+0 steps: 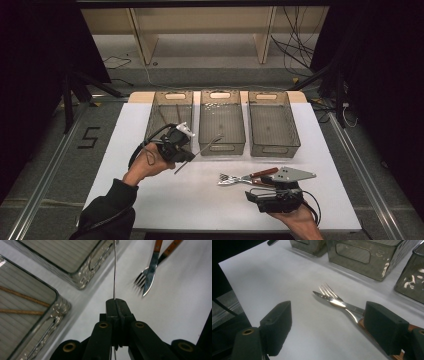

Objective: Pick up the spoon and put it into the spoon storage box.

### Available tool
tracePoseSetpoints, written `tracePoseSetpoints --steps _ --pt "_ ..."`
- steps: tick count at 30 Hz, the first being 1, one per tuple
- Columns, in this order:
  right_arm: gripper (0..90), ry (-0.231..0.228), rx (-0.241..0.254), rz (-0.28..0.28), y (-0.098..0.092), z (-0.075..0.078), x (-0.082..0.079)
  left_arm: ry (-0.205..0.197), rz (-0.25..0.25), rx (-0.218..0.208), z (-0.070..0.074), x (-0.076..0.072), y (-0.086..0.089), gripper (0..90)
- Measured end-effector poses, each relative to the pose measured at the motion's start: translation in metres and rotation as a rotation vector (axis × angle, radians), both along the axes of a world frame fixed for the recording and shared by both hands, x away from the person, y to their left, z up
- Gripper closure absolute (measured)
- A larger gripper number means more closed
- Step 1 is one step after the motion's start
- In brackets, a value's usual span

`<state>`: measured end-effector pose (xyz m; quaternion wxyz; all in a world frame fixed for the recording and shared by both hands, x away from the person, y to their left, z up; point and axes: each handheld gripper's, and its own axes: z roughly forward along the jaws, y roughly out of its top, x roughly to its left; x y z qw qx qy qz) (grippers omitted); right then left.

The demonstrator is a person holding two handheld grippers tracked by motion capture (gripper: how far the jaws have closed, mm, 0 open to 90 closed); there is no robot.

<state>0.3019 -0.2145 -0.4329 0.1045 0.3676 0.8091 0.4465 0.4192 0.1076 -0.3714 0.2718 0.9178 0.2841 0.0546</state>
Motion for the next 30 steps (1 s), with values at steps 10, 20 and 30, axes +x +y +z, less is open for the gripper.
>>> tracePoseSetpoints --steps 10,20,30 --pt "23.7 -0.001 -0.001 0.005 0.0 0.0 0.0 -0.006 0.046 -0.056 0.016 0.026 -0.017 89.3" --pt "23.6 -0.002 -0.001 0.006 0.0 -0.001 0.0 -0.026 0.092 -0.087 0.028 0.055 -0.034 89.3" --pt "23.6 -0.003 0.002 0.006 -0.002 -0.001 0.0 -0.037 0.133 -0.124 0.031 0.077 -0.047 89.3"
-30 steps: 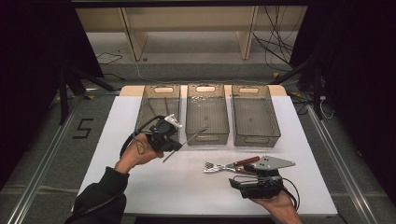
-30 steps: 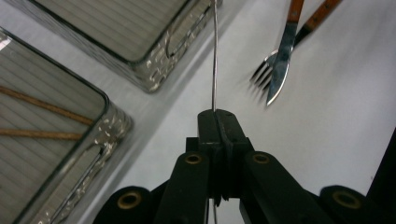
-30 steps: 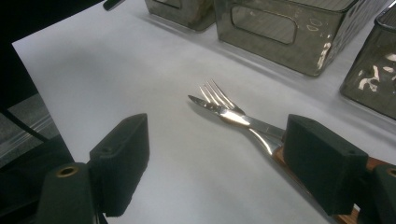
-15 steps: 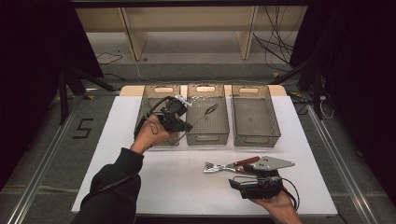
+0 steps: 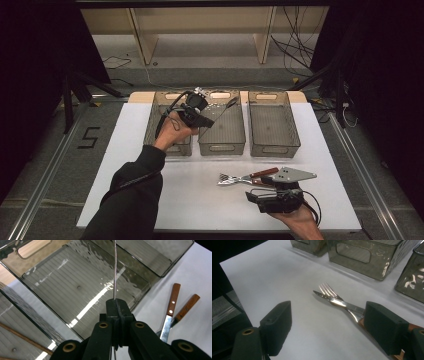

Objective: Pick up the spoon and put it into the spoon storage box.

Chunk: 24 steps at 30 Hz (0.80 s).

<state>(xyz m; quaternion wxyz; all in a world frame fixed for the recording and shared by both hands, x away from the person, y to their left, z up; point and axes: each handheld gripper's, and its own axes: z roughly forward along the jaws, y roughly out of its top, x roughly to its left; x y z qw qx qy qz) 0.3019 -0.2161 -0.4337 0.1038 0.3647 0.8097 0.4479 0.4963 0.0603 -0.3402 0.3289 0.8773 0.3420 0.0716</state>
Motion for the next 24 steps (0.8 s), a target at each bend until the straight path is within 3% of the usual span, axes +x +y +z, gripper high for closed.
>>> tracePoseSetpoints --steps 12,24 --pt "23.6 0.006 0.002 0.0 -0.001 -0.001 0.0 0.001 0.054 -0.033 -0.005 0.023 -0.009 89.3" --pt "23.6 0.007 0.003 0.0 -0.001 -0.001 0.0 0.002 0.112 -0.028 -0.02 0.038 -0.011 89.1"
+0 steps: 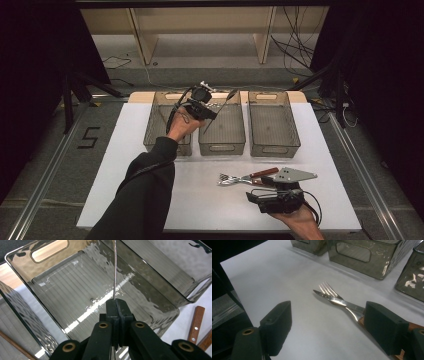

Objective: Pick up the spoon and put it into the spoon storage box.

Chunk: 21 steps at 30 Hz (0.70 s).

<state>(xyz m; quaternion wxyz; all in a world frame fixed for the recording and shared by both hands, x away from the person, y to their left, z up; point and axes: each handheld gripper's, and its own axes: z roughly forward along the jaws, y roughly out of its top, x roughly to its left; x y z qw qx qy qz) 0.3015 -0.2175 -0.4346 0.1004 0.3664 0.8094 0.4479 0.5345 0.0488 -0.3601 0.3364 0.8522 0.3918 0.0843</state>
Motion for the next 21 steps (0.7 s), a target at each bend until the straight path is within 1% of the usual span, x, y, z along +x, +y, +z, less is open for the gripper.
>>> tracePoseSetpoints --steps 4,7,12,14,15,16,17,18,19,20,21 --pt "23.6 -0.002 -0.001 0.001 0.0 0.0 0.0 0.009 0.007 -0.002 -0.007 0.001 -0.001 89.0" --pt "23.6 -0.002 -0.001 0.001 0.0 0.0 0.0 0.014 0.013 0.007 -0.012 0.002 -0.001 89.0" --pt "23.6 -0.001 -0.001 0.002 0.0 0.0 0.0 0.024 0.025 0.007 -0.018 0.002 -0.001 89.0" --pt "23.6 -0.001 -0.001 0.002 0.0 0.0 0.0 0.032 0.023 0.022 -0.021 0.002 -0.001 89.2" --pt "23.6 -0.001 -0.001 0.002 0.0 0.0 -0.001 0.024 0.028 0.032 -0.022 0.002 -0.002 89.3" --pt "23.6 0.0 -0.001 0.002 0.0 0.0 -0.001 0.025 0.029 0.037 -0.023 0.002 -0.002 89.4" --pt "23.6 -0.001 -0.002 0.002 0.0 0.0 -0.001 0.027 0.033 0.032 -0.025 0.003 -0.003 89.4" --pt "23.6 -0.001 0.0 0.001 0.0 0.0 0.0 0.039 0.035 0.041 -0.026 0.004 -0.003 89.4" --pt "23.6 0.0 0.0 0.001 0.0 0.0 0.0 0.048 0.039 0.059 -0.028 0.005 -0.005 89.4" --pt "23.6 0.001 -0.001 0.003 0.0 0.0 -0.001 0.033 0.039 0.095 -0.029 0.004 -0.007 89.0" --pt "23.6 0.001 0.0 0.003 0.0 0.0 -0.001 0.038 0.039 0.111 -0.028 0.004 -0.008 87.3"
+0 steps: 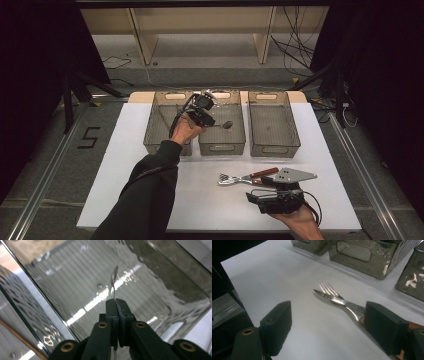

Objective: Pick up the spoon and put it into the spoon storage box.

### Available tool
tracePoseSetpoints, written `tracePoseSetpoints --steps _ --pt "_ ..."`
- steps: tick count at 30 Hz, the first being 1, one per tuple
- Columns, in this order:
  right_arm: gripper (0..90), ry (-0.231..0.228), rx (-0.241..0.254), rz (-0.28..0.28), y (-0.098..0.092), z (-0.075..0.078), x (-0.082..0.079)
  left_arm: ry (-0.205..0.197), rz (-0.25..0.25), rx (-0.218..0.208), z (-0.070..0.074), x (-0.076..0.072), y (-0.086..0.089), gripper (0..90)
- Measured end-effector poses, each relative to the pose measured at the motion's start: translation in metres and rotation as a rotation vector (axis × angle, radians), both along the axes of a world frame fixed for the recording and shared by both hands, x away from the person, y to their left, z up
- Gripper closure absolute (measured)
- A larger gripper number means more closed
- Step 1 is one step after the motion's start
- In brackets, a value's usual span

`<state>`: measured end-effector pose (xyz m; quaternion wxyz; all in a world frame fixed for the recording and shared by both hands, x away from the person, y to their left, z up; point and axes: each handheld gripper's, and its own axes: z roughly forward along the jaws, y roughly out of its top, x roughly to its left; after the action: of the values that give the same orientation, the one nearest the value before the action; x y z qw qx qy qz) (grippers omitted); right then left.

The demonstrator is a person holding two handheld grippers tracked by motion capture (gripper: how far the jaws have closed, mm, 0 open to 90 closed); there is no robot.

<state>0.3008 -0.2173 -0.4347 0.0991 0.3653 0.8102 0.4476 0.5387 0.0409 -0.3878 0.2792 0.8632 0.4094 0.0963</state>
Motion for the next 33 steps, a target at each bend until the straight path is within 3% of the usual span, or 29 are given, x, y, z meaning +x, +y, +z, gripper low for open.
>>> tracePoseSetpoints --steps 1,2,4,6,16,26,33 --pt "23.6 0.001 0.0 0.001 0.0 0.0 0.0 0.027 0.003 0.004 0.001 0.001 -0.001 73.8" --pt "23.6 0.001 0.0 0.001 0.0 0.0 0.0 0.046 0.002 0.023 0.001 0.001 -0.004 73.8" --pt "23.6 -0.001 0.002 0.001 0.0 0.0 0.0 0.017 -0.002 0.022 0.004 0.0 -0.007 53.0" --pt "23.7 -0.001 -0.002 0.0 -0.001 0.0 0.0 0.006 -0.006 -0.011 0.004 -0.001 -0.008 50.6" --pt "23.6 0.002 -0.001 0.004 0.0 0.0 0.0 -0.011 -0.012 -0.068 0.019 -0.005 -0.006 40.4" --pt "23.6 0.001 -0.002 0.002 0.0 0.0 0.0 0.003 -0.008 -0.125 0.031 -0.012 0.002 27.6" --pt "23.6 -0.002 -0.001 -0.003 -0.001 0.0 0.0 0.008 -0.009 -0.166 0.037 -0.02 0.016 24.1"
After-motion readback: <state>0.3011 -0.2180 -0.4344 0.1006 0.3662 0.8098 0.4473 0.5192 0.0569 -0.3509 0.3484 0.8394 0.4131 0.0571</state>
